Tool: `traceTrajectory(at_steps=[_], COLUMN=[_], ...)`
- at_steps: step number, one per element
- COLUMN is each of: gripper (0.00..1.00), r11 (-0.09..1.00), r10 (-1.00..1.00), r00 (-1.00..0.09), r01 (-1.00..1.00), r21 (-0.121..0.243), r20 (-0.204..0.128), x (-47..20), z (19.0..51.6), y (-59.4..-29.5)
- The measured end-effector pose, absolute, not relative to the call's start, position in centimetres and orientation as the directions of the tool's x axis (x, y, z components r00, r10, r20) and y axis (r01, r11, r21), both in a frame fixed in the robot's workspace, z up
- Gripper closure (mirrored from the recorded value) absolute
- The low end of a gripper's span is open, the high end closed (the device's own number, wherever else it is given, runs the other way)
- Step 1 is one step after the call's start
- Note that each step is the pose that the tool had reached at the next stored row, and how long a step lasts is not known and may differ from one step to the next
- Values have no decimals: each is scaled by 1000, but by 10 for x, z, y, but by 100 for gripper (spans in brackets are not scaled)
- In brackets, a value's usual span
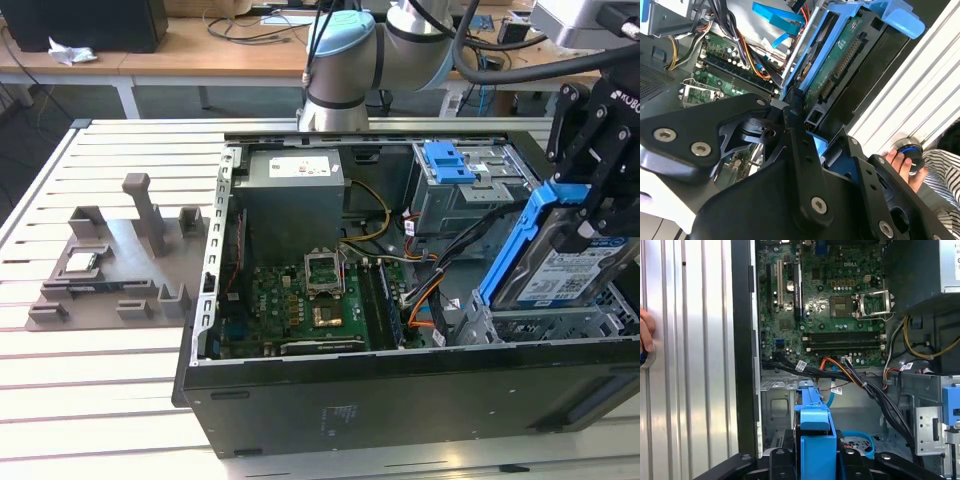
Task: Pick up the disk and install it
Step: 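Insert the disk into the insertion slot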
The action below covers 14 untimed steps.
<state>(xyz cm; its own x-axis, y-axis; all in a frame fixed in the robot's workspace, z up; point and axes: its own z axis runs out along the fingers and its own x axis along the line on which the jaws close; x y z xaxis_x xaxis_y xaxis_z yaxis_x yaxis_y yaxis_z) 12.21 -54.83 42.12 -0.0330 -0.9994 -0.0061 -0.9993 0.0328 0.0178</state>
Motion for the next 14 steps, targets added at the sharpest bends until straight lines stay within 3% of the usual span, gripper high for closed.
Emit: traceTrajectory(at_steps=[14], gripper=[64], r11=[33], r10=[-999], r00=[-33], r01=[-999], r21=[18], r20=[-6], x=[122], z=[415], y=[-548])
